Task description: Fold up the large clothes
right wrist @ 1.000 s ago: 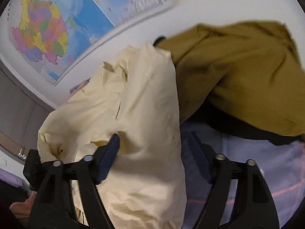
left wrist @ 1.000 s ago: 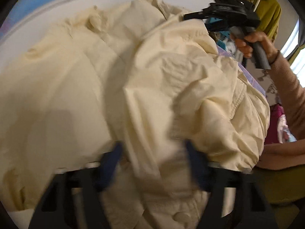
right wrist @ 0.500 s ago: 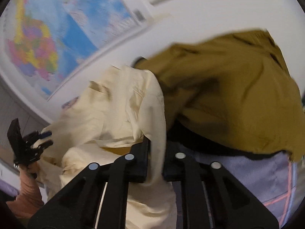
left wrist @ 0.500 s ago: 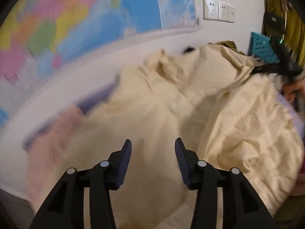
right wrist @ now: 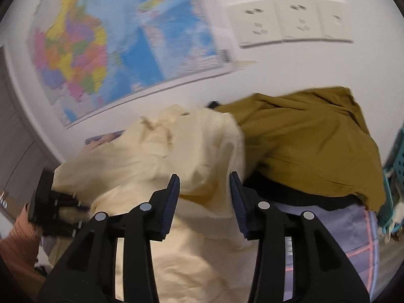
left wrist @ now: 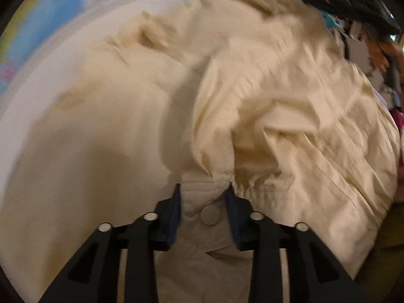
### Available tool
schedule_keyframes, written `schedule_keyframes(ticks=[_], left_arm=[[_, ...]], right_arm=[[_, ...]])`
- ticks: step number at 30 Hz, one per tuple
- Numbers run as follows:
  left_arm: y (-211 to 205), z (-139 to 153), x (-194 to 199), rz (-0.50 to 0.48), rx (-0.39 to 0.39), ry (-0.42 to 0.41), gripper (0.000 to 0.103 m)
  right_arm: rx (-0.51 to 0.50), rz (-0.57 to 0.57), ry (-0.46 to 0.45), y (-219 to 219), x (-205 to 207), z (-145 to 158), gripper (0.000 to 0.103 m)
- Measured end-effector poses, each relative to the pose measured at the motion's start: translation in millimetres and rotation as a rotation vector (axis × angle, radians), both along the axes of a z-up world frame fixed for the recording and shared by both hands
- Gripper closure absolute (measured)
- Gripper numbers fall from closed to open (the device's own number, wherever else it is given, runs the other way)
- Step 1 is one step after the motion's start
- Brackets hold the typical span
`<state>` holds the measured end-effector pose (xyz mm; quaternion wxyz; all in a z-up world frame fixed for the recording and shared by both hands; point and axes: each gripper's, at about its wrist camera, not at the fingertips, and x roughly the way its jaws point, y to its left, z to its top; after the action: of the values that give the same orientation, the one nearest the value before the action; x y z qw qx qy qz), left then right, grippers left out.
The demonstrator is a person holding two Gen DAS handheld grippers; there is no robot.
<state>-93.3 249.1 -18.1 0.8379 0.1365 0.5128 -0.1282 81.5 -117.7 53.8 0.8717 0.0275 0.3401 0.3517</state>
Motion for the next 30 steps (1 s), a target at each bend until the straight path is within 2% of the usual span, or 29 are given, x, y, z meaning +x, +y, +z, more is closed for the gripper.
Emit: schedule_keyframes(ticks=[4, 7, 8, 9, 11, 13, 15, 16, 19, 21, 23, 24, 26, 28, 30], left_arm=[[28, 42, 8, 0.077, 0.006, -0.116, 0.076], [39, 58, 18, 0.124, 0.071, -0.159, 0.071], [43, 58, 22, 0.143, 0.121, -0.166, 0.071], [47, 56, 22, 0.156, 0.148, -0.162, 0.064], [54, 50, 27, 0.2, 0.176, -0.144, 0.052], [61, 40, 28, 0.21, 0.136, -0.119, 0.052], [71, 33, 26, 0.213, 0.084, -0.096, 0.043], [74, 31, 22, 0.211, 0.06, -0.084, 0.043], [83, 24, 7, 0.212, 0.059, -0.057, 0.042], [86, 19, -3, 0.199, 0.057, -0.052, 0.041], [88, 18, -11, 0.198, 0.049, -0.051, 0.04], [88, 19, -15, 0.201, 0.032, -0.05, 0.04], [89, 21, -19, 0.213, -0.012, -0.052, 0.04], [83, 27, -24, 0.198, -0.064, -0.065, 0.039], [72, 32, -33, 0.155, -0.12, -0.083, 0.033]], right_arm=[[-0.023, 0.108, -0.043, 28, -19, 6, 0.058], [-0.08, 0.152, -0.095, 55, -28, 4, 0.055], [-0.096, 0.164, -0.106, 63, -28, 2, 0.052], [-0.099, 0.17, -0.102, 66, -26, -1, 0.051], [-0.175, 0.074, -0.114, 64, -11, -11, 0.051], [-0.202, -0.012, -0.053, 48, 8, -23, 0.051], [-0.179, -0.074, 0.011, 28, 22, -32, 0.051], [-0.169, -0.095, 0.03, 21, 25, -33, 0.05], [-0.111, -0.13, 0.004, 5, 11, -18, 0.05], [-0.076, -0.054, -0.061, 15, -11, -1, 0.049], [-0.062, 0.094, -0.095, 39, -34, 11, 0.048], [-0.068, 0.205, -0.1, 60, -47, 12, 0.048], [-0.119, 0.362, -0.095, 104, -65, 2, 0.05], [-0.171, 0.447, -0.07, 142, -71, -16, 0.059], [-0.206, 0.501, -0.021, 171, -69, -36, 0.063]])
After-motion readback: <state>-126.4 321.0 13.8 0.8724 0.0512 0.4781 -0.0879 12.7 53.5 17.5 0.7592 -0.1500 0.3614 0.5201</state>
